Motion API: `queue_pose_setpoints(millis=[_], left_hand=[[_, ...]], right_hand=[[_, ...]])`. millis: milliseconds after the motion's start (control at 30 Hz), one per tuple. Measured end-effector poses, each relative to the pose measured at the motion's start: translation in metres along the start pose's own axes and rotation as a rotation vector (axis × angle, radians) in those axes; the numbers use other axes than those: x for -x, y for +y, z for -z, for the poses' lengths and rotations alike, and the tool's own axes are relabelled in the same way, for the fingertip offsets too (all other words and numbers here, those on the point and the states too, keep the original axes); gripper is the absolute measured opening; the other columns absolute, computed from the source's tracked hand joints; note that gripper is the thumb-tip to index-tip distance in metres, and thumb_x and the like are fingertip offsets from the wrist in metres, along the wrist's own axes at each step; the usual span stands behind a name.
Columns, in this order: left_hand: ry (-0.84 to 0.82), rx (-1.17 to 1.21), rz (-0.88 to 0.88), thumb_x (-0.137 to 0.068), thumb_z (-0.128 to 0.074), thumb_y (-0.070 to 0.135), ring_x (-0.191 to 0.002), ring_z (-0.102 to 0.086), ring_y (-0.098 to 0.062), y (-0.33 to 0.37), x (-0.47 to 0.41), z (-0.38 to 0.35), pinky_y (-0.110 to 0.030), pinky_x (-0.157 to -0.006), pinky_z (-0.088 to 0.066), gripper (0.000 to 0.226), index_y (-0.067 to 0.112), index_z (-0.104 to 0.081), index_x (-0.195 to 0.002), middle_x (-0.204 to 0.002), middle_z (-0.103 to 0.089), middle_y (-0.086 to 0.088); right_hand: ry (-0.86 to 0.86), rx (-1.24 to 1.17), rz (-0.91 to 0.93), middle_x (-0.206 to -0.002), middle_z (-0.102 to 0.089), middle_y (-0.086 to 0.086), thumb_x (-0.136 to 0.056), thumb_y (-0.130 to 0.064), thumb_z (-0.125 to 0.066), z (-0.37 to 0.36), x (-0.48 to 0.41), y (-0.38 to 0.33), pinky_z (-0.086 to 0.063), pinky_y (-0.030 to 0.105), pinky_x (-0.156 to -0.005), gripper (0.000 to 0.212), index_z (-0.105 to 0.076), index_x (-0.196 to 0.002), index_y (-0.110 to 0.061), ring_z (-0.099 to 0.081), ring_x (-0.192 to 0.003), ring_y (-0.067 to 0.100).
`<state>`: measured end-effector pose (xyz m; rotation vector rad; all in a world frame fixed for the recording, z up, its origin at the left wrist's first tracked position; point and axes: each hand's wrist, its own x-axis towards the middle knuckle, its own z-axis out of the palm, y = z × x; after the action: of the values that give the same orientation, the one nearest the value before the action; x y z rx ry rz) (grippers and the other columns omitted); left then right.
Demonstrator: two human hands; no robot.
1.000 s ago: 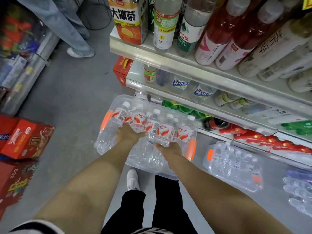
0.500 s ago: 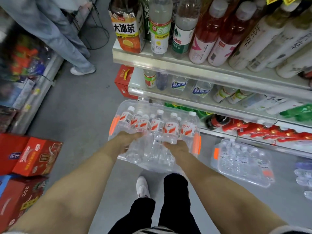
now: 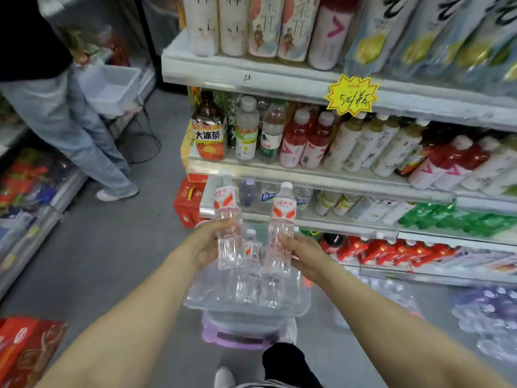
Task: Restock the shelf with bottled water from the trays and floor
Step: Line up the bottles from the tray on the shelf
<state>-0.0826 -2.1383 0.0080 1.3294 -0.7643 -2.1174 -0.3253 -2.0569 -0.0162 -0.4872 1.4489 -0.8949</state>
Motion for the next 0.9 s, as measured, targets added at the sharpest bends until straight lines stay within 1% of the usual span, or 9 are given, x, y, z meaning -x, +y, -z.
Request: queue_pose_setpoints(millis=[67,133,233,300,400,600,700,800,900], left_hand=[[-0.031,-0.019,-0.083,-0.072,-0.085,0.021,-0.096,-0.070,-0.030,0.027,0.007,-0.014,-0.048,-0.090,-0.056,0.068,0.006,-0.060,-0.133,-0.117,-0.070,-0.016],[-0.050,-0.034,-0.165,-0.070,-0.085,0.030,-0.101,-0.067,-0.029,0.054,0.020,-0.035,-0.049,-0.094,-0.054,0.069,0.011,-0.061,-0.132,-0.123,-0.068,-0.013],[-0.098,-0.044,-0.274,-0.074,-0.075,0.038,-0.084,-0.070,-0.024,0.094,0.044,-0.068,-0.038,-0.071,-0.059,0.053,0.014,-0.066,-0.120,-0.104,-0.073,-0.008],[-0.151,-0.044,-0.361,-0.076,-0.072,0.037,-0.076,-0.071,-0.022,0.117,0.057,-0.086,-0.034,-0.058,-0.059,0.049,0.010,-0.066,-0.117,-0.093,-0.075,-0.008],[-0.204,-0.033,-0.482,-0.073,-0.073,0.031,-0.082,-0.070,-0.023,0.148,0.073,-0.108,-0.038,-0.063,-0.060,0.055,0.006,-0.063,-0.121,-0.095,-0.076,-0.008],[-0.211,-0.063,-0.620,-0.074,-0.078,0.029,-0.108,-0.066,-0.041,0.199,0.087,-0.145,-0.057,-0.097,-0.050,0.059,0.005,-0.061,-0.125,-0.115,-0.071,-0.020],[-0.209,-0.070,-0.690,-0.071,-0.079,0.028,-0.110,-0.065,-0.042,0.223,0.092,-0.162,-0.059,-0.102,-0.045,0.057,0.004,-0.064,-0.121,-0.109,-0.074,-0.018],[-0.214,-0.024,-0.732,-0.066,-0.082,0.021,-0.097,-0.067,-0.038,0.246,0.096,-0.173,-0.052,-0.089,-0.050,0.060,0.004,-0.063,-0.120,-0.103,-0.075,-0.018],[-0.192,-0.017,-0.807,-0.045,-0.099,0.032,-0.093,-0.067,-0.038,0.264,0.099,-0.182,-0.051,-0.082,-0.050,0.086,0.009,-0.060,-0.118,-0.103,-0.075,-0.017]], right_hand=[[0.013,-0.006,0.095,-0.110,-0.076,0.009,-0.092,-0.021,-0.072,-0.001,0.014,-0.032,-0.058,0.031,-0.080,0.027,-0.070,-0.117,-0.010,-0.072,-0.092,0.015],[0.017,-0.018,0.210,-0.111,-0.076,0.010,-0.087,-0.025,-0.075,-0.002,0.029,-0.068,-0.056,0.043,-0.096,0.030,-0.071,-0.114,-0.013,-0.072,-0.097,0.019],[0.004,-0.032,0.404,-0.113,-0.075,0.013,-0.080,-0.029,-0.077,-0.003,0.059,-0.124,-0.047,0.058,-0.104,0.049,-0.068,-0.124,-0.009,-0.070,-0.101,0.029],[0.004,-0.038,0.545,-0.115,-0.075,0.012,-0.079,-0.026,-0.079,-0.002,0.081,-0.160,-0.052,0.054,-0.101,0.054,-0.065,-0.127,-0.006,-0.071,-0.102,0.025],[-0.018,-0.048,0.718,-0.122,-0.072,0.015,-0.081,-0.021,-0.075,0.003,0.112,-0.212,-0.059,0.033,-0.081,0.053,-0.063,-0.130,-0.005,-0.071,-0.108,0.024],[0.000,0.009,1.037,-0.123,-0.072,0.015,-0.069,-0.041,-0.091,0.007,0.160,-0.324,-0.054,0.047,-0.098,0.071,-0.067,-0.127,-0.008,-0.068,-0.117,0.032],[0.034,0.030,1.163,-0.120,-0.074,0.013,-0.075,-0.035,-0.087,0.009,0.174,-0.383,-0.049,0.055,-0.104,0.063,-0.064,-0.128,-0.011,-0.069,-0.115,0.034],[0.065,0.011,1.236,-0.119,-0.074,0.011,-0.073,-0.029,-0.089,0.004,0.184,-0.437,-0.052,0.047,-0.099,0.069,-0.059,-0.131,-0.007,-0.070,-0.113,0.029],[0.036,-0.050,1.269,-0.120,-0.073,0.015,-0.076,-0.021,-0.085,-0.005,0.181,-0.483,-0.053,0.040,-0.098,0.058,-0.059,-0.125,-0.006,-0.068,-0.116,0.031]])
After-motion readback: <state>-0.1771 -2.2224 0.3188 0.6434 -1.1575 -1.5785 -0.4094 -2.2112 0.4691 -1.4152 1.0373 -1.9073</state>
